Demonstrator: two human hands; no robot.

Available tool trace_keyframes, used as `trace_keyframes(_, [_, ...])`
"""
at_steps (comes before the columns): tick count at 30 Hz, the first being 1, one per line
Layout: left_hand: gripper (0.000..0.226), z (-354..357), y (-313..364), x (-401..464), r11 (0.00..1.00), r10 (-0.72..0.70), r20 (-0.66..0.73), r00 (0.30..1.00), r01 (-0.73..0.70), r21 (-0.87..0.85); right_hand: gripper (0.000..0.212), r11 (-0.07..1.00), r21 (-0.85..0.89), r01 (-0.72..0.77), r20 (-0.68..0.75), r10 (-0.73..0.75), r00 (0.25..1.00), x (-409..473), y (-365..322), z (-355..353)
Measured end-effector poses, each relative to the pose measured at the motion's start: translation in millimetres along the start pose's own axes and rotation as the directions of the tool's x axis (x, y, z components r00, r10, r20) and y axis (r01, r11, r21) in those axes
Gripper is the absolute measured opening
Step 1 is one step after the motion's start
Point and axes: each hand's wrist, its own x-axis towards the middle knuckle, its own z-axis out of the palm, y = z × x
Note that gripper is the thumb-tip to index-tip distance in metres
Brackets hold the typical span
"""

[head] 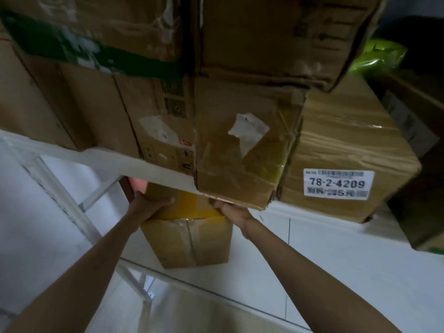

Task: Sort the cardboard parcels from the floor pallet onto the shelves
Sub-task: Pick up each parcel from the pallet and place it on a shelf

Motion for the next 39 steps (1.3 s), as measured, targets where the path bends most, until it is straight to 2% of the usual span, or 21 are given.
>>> trace_keyframes(2, [0.149, 12, 4, -18, 0.999, 0.001, 0.033, 0.999, -0.002, 0.034, 0.063, 0.998, -0.028, 0.064, -0.077, -0.066, 0.995, -10, 7, -11])
trace_keyframes(4, [0.148, 29, 11, -31, 0.999, 0.010, 0.051, 0.999, -0.013, 0.050, 0.050, 0.988, -0.047, 0.145, -0.126, -0.150, 0.981, -21, 20, -25])
trace_keyframes(5, [0.146, 35, 14, -32, 0.998, 0.020, 0.049, 0.999, -0.023, 0.056, 0.052, 0.983, -0.032, 0.183, -0.146, -0.186, 0.972, -22, 27, -33])
trace_keyframes(7, [0.136, 60, 22, -47, 0.994, 0.061, 0.040, 0.997, -0.064, 0.088, 0.073, 0.978, 0.004, 0.208, -0.173, -0.205, 0.963, -37, 49, -60])
trace_keyframes(9, [0.136, 76, 30, -57, 0.990, 0.090, 0.062, 0.994, -0.096, 0.100, 0.085, 0.977, 0.037, 0.209, -0.187, -0.199, 0.962, -47, 63, -80])
trace_keyframes(12, [0.143, 119, 50, -96, 0.977, 0.163, 0.158, 0.974, -0.182, 0.112, 0.092, 0.981, 0.073, 0.182, -0.233, -0.161, 0.959, -78, 101, -128])
trace_keyframes(16, [0.143, 181, 73, -149, 0.947, 0.234, 0.285, 0.930, -0.284, 0.149, 0.095, 0.986, 0.066, 0.155, -0.256, -0.133, 0.957, -126, 158, -188])
trace_keyframes(20, [0.137, 241, 94, -196, 0.920, 0.316, 0.357, 0.879, -0.376, 0.111, 0.093, 0.991, 0.067, 0.118, -0.281, -0.095, 0.955, -175, 206, -240])
trace_keyframes(24, [0.109, 295, 113, -245, 0.855, 0.420, 0.411, 0.809, -0.505, 0.119, 0.083, 0.993, 0.096, 0.070, -0.376, -0.029, 0.926, -218, 256, -285])
trace_keyframes(27, [0.077, 328, 128, -276, 0.766, 0.529, 0.456, 0.716, -0.634, 0.106, 0.075, 0.983, 0.177, 0.040, -0.461, 0.047, 0.886, -243, 290, -310])
trace_keyframes(30, [0.063, 356, 138, -291, 0.687, 0.591, 0.468, 0.657, -0.714, 0.134, 0.080, 0.962, 0.273, -0.002, -0.510, 0.146, 0.848, -262, 318, -324])
trace_keyframes(34, [0.041, 383, 138, -292, 0.624, 0.608, 0.567, 0.556, -0.776, 0.091, 0.090, 0.940, 0.338, -0.042, -0.522, 0.225, 0.823, -280, 343, -331])
trace_keyframes(35, [0.040, 389, 134, -289, 0.640, 0.590, 0.582, 0.560, -0.763, 0.085, 0.090, 0.934, 0.355, -0.040, -0.518, 0.233, 0.823, -282, 347, -331])
trace_keyframes(37, [0.047, 394, 122, -280, 0.696, 0.538, 0.572, 0.619, -0.709, 0.114, 0.089, 0.913, 0.406, -0.031, -0.504, 0.252, 0.826, -286, 352, -331])
trace_keyframes(39, [0.062, 391, 110, -268, 0.822, 0.439, 0.560, 0.703, -0.566, 0.066, 0.090, 0.888, 0.459, -0.020, -0.495, 0.274, 0.825, -287, 357, -329])
